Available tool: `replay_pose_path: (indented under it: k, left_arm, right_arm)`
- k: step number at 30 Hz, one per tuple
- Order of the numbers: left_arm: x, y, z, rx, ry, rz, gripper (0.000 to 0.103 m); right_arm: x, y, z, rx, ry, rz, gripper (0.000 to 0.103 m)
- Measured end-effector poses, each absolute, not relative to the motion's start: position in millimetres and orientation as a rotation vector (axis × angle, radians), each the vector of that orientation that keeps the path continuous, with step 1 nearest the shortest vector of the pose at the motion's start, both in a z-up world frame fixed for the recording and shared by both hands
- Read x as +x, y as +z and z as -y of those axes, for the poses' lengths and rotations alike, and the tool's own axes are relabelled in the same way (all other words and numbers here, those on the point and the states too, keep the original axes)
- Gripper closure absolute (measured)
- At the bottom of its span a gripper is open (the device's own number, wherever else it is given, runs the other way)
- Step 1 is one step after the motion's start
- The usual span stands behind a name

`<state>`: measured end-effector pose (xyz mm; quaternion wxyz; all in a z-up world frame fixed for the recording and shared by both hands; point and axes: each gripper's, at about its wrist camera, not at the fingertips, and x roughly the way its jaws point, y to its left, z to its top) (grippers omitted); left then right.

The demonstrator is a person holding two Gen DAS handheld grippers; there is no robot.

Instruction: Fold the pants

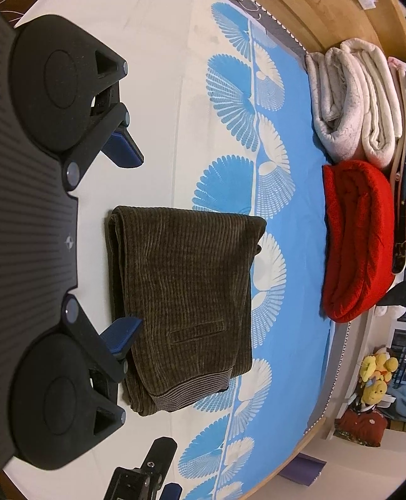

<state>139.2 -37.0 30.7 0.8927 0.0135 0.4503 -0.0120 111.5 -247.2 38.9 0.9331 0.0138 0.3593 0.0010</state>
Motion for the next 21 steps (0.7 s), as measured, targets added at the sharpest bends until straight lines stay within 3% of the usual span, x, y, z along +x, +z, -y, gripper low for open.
replay_pose_path:
  k: [21]
  left_arm:
    - [138.7, 28.8, 39.2, 0.028, -0.028, -0.943, 0.001]
  right_arm:
    - [111.6, 35.3, 248.9, 0.009, 0.003, -0.744, 0.014]
